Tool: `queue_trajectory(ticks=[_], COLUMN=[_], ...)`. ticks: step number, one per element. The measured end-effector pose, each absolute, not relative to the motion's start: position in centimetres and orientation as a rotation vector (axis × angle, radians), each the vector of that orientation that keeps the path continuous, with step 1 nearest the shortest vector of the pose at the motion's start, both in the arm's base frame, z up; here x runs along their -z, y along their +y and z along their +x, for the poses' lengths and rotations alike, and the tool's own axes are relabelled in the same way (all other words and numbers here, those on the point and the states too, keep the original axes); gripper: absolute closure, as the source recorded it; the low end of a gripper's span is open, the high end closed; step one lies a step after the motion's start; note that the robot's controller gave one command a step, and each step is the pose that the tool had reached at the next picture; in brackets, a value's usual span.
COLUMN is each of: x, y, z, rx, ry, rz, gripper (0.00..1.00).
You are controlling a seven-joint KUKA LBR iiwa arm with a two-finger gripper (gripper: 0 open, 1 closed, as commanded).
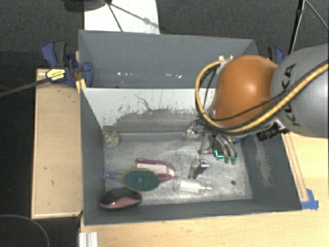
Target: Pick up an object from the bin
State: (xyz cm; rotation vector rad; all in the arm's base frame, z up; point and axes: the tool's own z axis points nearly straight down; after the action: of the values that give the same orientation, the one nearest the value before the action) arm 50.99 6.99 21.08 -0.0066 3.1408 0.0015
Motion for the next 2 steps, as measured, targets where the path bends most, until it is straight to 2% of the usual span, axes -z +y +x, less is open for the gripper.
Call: queue_trajectory(ticks=[1,2], x=[-7.0,-10.2], y=[14.2,13.1], z=[51.3,54.0], rx=[-0.002,-0.002], ry=[3.124,3.135], rz=[-0.253,-0.076], gripper=[0.00,0.00])
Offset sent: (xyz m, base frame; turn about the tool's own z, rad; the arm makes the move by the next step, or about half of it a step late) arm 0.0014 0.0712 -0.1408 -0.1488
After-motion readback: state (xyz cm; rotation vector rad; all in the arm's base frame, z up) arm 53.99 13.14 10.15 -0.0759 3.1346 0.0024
